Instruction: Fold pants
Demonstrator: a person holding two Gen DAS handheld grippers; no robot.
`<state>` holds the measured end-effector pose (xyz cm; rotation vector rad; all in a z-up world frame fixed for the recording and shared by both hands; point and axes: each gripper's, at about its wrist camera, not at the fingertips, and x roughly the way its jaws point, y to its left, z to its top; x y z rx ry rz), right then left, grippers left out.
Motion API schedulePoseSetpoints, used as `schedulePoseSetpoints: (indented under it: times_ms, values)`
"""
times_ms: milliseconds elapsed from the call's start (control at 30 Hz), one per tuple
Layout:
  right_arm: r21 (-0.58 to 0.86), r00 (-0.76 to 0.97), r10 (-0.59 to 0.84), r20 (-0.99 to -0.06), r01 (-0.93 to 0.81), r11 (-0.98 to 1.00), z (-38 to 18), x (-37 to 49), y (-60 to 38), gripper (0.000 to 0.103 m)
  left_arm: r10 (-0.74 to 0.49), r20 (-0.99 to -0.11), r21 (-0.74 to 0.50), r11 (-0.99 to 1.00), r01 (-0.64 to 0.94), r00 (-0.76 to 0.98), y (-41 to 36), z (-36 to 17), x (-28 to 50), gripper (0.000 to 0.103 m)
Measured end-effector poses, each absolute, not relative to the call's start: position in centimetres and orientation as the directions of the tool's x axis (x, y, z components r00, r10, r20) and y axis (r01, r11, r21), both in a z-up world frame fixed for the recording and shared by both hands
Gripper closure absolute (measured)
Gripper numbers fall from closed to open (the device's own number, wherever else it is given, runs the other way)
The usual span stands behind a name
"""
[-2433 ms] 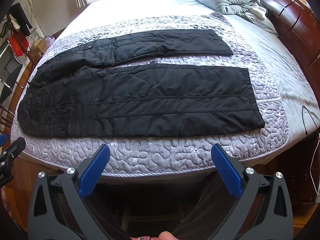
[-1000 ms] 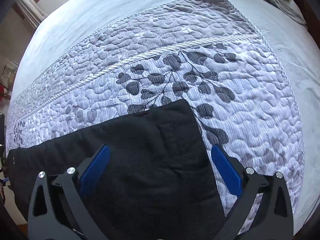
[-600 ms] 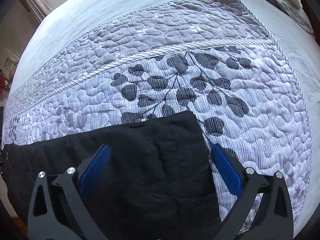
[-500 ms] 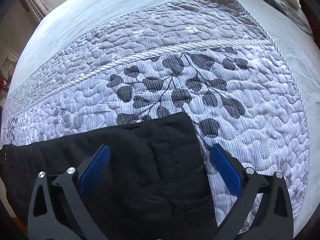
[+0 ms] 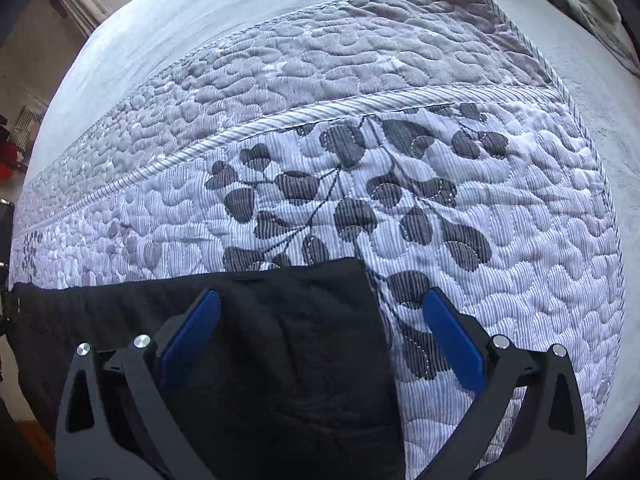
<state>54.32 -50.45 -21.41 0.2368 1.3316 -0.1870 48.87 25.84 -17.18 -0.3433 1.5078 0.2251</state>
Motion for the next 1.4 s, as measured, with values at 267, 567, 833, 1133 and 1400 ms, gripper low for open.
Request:
schedulePoseSetpoints:
  times_ms: [267, 567, 833, 1133, 1400]
  values:
    - [-0.036, 0.226, -0.086, -0.97, 0.214, 0.976, -21.2, 53.8, -48.5, 0.083, 0.015, -0.999, -0.002, 0.946, -0.323, 0.051, 23.3, -17.7, 50.1, 0.093]
    - [-0.031, 0.398, -0.089, -0.913, 0.151, 0.988, -13.9, 52.0, -46.1, 0.095, 0.004, -0.969, -0.094, 0.918, -0.386, 0.246, 22.1, -13.7, 48.1, 0.095]
    - [0.051, 0.655, 0.01, -0.756, 0.044, 0.998, -4.6, 44.4, -43.9, 0.095, -0.122, -0.854, -0.3, 0.91, -0.286, 0.506, 23.5, -6.8, 41.3, 0.095]
    - [0.148, 0.802, 0.068, -0.593, 0.026, 0.989, -1.8, 31.2, -44.8, 0.095, -0.239, -0.716, -0.465, 0.864, -0.193, 0.655, 27.7, -3.7, 29.6, 0.095]
    - [0.271, 0.79, 0.091, -0.607, 0.098, 0.958, -6.1, 20.2, -46.6, 0.096, -0.315, -0.696, -0.541, 0.821, -0.182, 0.646, 30.2, -7.4, 21.1, 0.093]
